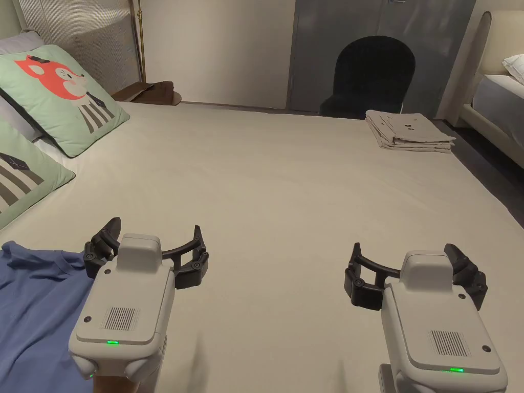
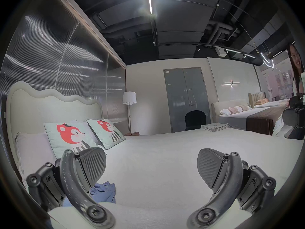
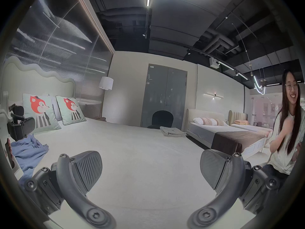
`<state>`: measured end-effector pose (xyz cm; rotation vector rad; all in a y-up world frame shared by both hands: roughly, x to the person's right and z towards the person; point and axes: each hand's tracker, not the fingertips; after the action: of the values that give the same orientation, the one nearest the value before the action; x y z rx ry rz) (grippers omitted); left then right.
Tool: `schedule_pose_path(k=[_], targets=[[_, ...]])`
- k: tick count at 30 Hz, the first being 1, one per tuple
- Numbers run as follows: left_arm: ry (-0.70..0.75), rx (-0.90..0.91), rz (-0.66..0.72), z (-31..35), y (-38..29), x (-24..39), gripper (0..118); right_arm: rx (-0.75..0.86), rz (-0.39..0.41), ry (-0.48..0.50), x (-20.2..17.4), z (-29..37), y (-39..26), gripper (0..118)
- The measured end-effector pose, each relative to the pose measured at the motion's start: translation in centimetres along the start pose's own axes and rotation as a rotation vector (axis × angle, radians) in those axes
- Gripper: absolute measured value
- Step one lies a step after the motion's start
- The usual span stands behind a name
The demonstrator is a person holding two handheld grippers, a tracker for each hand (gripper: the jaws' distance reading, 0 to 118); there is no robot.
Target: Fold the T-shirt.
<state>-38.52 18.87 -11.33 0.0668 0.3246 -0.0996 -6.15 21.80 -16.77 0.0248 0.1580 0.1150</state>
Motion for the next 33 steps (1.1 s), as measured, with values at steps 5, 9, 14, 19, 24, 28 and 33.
schedule_pose_path(k=[5,9,14,19,24,28,33], targets=[[0.0,0.002,-0.009,0.0,0.02,0.03,110,0.002,-0.004,-0.002,0.12,0.01,0.04,117],[-0.005,0.003,-0.013,0.03,0.04,0.05,110,0.0,-0.009,0.001,0.26,0.03,0.11,117],[-0.006,0.007,-0.015,0.03,0.18,0.12,110,0.003,-0.008,-0.001,0.33,0.12,0.14,117],[-0.006,0.009,-0.011,0.05,0.25,0.2,110,0.004,-0.004,-0.001,0.32,0.11,0.14,117],[-0.011,0.011,-0.004,0.08,0.31,0.21,110,0.007,-0.001,0.001,0.24,0.15,0.21,117],[-0.008,0.011,-0.01,0.07,0.34,0.22,110,0.008,-0.001,0.001,0.2,0.14,0.23,117],[-0.008,0.012,-0.005,0.01,0.38,0.13,110,0.008,0.001,0.002,0.15,0.14,0.32,117]])
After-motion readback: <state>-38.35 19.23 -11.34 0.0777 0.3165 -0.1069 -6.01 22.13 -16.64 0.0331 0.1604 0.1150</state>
